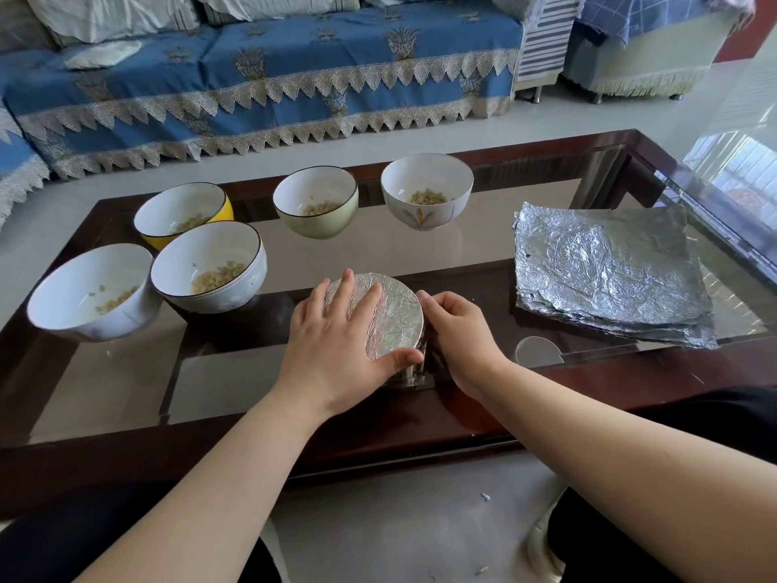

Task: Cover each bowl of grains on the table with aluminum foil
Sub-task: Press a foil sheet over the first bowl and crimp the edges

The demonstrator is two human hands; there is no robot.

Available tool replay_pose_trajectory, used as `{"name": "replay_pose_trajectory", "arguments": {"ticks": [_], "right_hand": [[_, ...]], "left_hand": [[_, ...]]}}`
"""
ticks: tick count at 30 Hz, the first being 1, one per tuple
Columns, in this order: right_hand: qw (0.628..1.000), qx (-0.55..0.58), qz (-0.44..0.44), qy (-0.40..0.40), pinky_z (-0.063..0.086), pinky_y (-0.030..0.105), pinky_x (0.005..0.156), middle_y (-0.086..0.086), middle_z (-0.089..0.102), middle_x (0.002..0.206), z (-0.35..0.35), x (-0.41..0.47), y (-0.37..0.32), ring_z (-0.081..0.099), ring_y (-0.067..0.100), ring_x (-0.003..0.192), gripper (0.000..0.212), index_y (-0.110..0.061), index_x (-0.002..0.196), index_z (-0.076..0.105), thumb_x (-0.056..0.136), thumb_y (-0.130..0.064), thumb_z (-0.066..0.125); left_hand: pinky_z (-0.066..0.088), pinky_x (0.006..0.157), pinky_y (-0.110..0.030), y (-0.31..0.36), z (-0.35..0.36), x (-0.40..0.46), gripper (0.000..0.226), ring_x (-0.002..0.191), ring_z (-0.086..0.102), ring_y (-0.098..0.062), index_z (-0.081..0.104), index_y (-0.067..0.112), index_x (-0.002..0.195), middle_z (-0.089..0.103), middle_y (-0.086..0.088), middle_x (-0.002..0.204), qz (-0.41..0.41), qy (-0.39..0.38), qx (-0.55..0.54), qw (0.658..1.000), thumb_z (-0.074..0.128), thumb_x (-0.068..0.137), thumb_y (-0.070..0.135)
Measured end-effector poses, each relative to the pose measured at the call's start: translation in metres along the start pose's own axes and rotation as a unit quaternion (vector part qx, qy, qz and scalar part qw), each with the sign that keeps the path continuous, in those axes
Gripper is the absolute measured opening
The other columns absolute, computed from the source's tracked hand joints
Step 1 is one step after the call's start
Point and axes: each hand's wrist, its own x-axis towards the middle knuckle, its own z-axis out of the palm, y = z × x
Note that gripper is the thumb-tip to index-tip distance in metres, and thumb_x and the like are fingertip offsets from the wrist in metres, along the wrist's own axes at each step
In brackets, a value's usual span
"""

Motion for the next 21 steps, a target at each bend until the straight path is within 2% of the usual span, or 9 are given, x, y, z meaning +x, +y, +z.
{"name": "replay_pose_trajectory", "arguments": {"ticks": [3, 6, 9, 12, 15, 18, 21], "right_hand": [[1.0, 0.018, -0.002, 0.004, 0.052, 0.04, 0.076, 0.004, 0.068, 0.079, 0.003, 0.0, 0.0, 0.062, 0.017, 0.074, 0.018, -0.013, 0.084, 0.066, 0.094, -0.028, 0.063], [0.998, -0.034, -0.034, 0.03, 0.054, 0.035, 0.082, 0.004, 0.071, 0.091, 0.006, -0.001, 0.0, 0.065, 0.013, 0.082, 0.008, -0.016, 0.097, 0.065, 0.097, -0.019, 0.058], [0.996, -0.051, -0.037, 0.059, 0.052, 0.027, 0.081, -0.001, 0.069, 0.093, 0.008, -0.005, 0.001, 0.064, 0.009, 0.084, 0.019, -0.016, 0.102, 0.062, 0.102, -0.017, 0.043], [0.995, -0.034, -0.064, 0.066, 0.05, 0.027, 0.089, -0.002, 0.068, 0.098, 0.006, -0.017, 0.004, 0.065, 0.009, 0.094, 0.028, -0.017, 0.1, 0.063, 0.105, -0.023, 0.036], [0.992, -0.064, -0.102, 0.028, 0.044, 0.011, 0.085, -0.012, 0.066, 0.105, 0.007, -0.035, 0.009, 0.059, -0.005, 0.099, 0.026, -0.023, 0.11, 0.062, 0.105, -0.029, 0.037], [0.989, -0.086, -0.121, 0.015, 0.04, 0.007, 0.086, -0.013, 0.062, 0.116, 0.011, -0.041, 0.014, 0.055, -0.003, 0.109, 0.023, -0.028, 0.118, 0.054, 0.105, -0.029, 0.036], [0.99, -0.087, -0.11, 0.022, 0.038, 0.004, 0.081, -0.017, 0.061, 0.109, 0.016, -0.038, 0.011, 0.055, -0.006, 0.103, 0.019, -0.035, 0.111, 0.051, 0.105, -0.027, 0.035]], "left_hand": [[0.015, 0.117, -0.052, 0.0, 0.0, -0.001, 0.126, 0.149, 0.011, -0.035, 0.021, 0.03, 0.156, 0.011, -0.009, 0.165, -0.002, 0.005, -0.003, 1.0, -0.013, 0.056, 0.099], [0.014, 0.118, -0.051, 0.001, 0.0, -0.001, 0.128, 0.15, 0.008, -0.034, 0.018, 0.031, 0.157, 0.007, -0.008, 0.166, -0.006, 0.0, 0.002, 1.0, -0.016, 0.053, 0.099], [0.013, 0.118, -0.051, 0.004, 0.0, -0.001, 0.127, 0.15, 0.005, -0.034, 0.014, 0.032, 0.157, 0.003, -0.007, 0.166, -0.02, -0.004, 0.002, 1.0, -0.016, 0.053, 0.098], [0.014, 0.118, -0.051, 0.007, 0.002, -0.002, 0.125, 0.15, 0.006, -0.033, 0.014, 0.032, 0.157, 0.004, -0.007, 0.166, -0.044, -0.001, 0.001, 0.999, -0.014, 0.054, 0.097], [0.015, 0.118, -0.051, 0.01, 0.002, -0.002, 0.12, 0.15, 0.007, -0.033, 0.015, 0.031, 0.157, 0.005, -0.007, 0.166, -0.062, 0.004, 0.002, 0.998, -0.008, 0.058, 0.096], [0.016, 0.117, -0.051, 0.013, 0.003, -0.001, 0.119, 0.15, 0.007, -0.034, 0.015, 0.031, 0.157, 0.006, -0.008, 0.166, -0.071, 0.007, 0.002, 0.997, -0.008, 0.059, 0.094], [0.016, 0.117, -0.051, 0.013, 0.003, -0.001, 0.122, 0.149, 0.008, -0.034, 0.016, 0.031, 0.156, 0.006, -0.009, 0.165, -0.082, 0.009, 0.003, 0.997, -0.014, 0.057, 0.095]]}}
